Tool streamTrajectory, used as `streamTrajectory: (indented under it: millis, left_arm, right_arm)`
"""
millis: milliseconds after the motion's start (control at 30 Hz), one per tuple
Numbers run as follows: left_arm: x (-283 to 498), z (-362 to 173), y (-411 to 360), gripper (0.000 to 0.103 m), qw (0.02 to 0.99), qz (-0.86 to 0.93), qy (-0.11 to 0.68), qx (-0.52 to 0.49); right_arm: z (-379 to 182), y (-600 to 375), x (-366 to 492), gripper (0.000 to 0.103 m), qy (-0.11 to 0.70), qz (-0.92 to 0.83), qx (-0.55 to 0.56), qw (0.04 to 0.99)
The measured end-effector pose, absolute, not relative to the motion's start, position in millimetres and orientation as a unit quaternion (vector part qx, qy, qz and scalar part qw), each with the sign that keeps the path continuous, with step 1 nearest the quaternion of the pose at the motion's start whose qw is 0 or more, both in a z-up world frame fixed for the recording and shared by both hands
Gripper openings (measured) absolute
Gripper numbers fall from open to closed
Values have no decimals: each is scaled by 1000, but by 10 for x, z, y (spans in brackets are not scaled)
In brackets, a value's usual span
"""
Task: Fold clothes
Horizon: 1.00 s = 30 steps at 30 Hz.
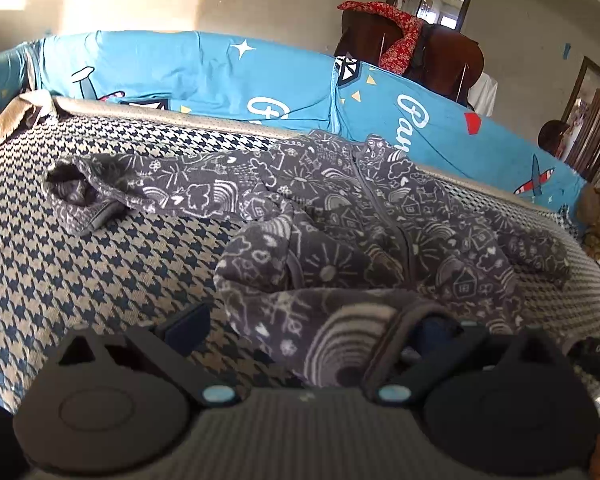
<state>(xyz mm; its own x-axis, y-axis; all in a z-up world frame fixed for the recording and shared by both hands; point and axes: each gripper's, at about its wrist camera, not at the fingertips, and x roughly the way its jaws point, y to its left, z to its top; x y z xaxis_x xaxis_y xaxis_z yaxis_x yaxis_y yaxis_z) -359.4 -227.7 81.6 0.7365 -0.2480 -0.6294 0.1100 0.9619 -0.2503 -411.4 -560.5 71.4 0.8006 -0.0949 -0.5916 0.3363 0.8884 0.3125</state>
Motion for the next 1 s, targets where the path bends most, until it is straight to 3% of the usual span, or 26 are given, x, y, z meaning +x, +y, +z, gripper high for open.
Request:
streamTrajectory:
  millis: [400, 567, 733, 1000]
  left_arm:
    - [-3522, 908, -2351, 103, 934, -64, 345, -72]
    - [-3384, 764, -2475, 103, 921, -65, 382, -35]
    - [-3388, 642, -2450, 103, 919, -39, 390, -31]
    - [-3302, 833, -2314, 103, 927, -24, 371, -51]
  right_arm:
    - [726, -5612, -4124, 20, 291, -118, 212, 926]
    - [722, -5595, -4121, 21, 295, -113, 206, 926]
    - [691, -5581, -4097, 30, 307, -116, 194, 925]
    - [649, -5563, -4046, 30, 316, -122, 184, 923]
